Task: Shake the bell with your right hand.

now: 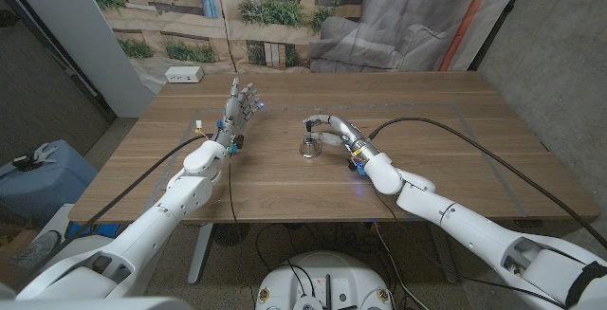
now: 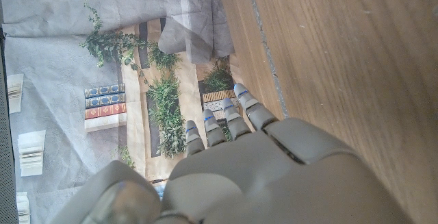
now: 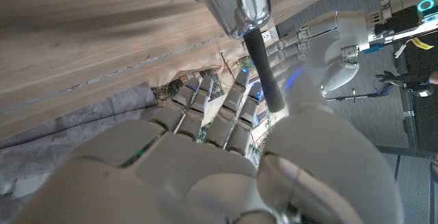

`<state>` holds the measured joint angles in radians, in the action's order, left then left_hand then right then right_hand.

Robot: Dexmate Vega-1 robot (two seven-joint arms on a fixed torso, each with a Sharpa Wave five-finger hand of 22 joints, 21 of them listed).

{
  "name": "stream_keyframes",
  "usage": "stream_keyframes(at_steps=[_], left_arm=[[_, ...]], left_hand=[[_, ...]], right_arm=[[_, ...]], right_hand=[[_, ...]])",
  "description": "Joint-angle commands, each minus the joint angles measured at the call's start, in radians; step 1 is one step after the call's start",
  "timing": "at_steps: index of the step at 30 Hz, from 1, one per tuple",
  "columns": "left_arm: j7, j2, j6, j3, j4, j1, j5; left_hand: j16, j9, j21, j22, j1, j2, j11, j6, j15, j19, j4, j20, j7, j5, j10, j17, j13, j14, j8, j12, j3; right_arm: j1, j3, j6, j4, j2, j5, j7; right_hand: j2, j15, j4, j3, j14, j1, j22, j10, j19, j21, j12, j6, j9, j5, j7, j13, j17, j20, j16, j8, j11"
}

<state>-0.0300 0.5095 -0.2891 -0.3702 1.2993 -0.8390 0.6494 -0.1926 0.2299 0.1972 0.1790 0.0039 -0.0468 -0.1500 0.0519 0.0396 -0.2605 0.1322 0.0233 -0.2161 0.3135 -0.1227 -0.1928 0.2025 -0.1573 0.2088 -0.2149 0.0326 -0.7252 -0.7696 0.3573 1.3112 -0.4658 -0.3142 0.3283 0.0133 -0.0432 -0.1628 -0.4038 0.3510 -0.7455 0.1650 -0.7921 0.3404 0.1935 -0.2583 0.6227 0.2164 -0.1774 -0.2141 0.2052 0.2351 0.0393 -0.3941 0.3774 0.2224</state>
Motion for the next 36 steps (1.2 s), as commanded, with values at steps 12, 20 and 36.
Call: stream_keyframes(at_steps=[12,20,36], left_arm=[[0.0,0.0,0.0,0.0,-0.001,0.001,0.0],[0.0,0.0,0.0,0.0,-0.001,0.001,0.0],[0.0,0.0,0.0,0.0,0.0,0.0,0.0]], left_hand=[[-0.006,0.004,0.007,0.006,-0.001,-0.009,-0.005,0.0,0.097,-0.008,0.007,-0.003,-0.006,0.006,-0.003,-0.005,0.005,-0.006,0.006,-0.005,0.001],[-0.005,0.004,0.007,0.006,-0.001,-0.009,-0.005,0.0,0.097,-0.008,0.007,-0.003,-0.006,0.006,-0.003,-0.005,0.005,-0.006,0.006,-0.006,0.001],[-0.006,0.004,0.007,0.006,-0.001,-0.009,-0.006,0.0,0.097,-0.007,0.007,-0.003,-0.006,0.006,-0.003,-0.005,0.005,-0.006,0.006,-0.006,0.001]], right_arm=[[-0.003,-0.004,0.013,-0.02,0.012,-0.018,0.071],[-0.007,-0.002,0.022,-0.026,0.015,-0.022,0.094],[-0.03,0.01,0.038,-0.018,0.018,-0.029,0.15]], right_hand=[[0.024,-0.157,-0.003,0.043,0.071,-0.069,0.004,-0.129,0.028,0.0,0.004,0.149,0.005,0.003,0.0,0.004,0.027,0.066,-0.056,0.034,0.002],[0.037,-0.16,-0.004,0.058,0.099,-0.101,0.004,-0.18,0.038,0.001,0.006,0.203,0.006,0.003,0.0,0.004,0.039,0.072,-0.083,0.046,0.002],[0.074,-0.174,-0.004,0.08,0.184,-0.174,0.005,-0.317,0.066,0.004,-0.01,0.334,0.005,0.003,0.003,0.006,0.064,0.1,-0.143,0.086,-0.001]])
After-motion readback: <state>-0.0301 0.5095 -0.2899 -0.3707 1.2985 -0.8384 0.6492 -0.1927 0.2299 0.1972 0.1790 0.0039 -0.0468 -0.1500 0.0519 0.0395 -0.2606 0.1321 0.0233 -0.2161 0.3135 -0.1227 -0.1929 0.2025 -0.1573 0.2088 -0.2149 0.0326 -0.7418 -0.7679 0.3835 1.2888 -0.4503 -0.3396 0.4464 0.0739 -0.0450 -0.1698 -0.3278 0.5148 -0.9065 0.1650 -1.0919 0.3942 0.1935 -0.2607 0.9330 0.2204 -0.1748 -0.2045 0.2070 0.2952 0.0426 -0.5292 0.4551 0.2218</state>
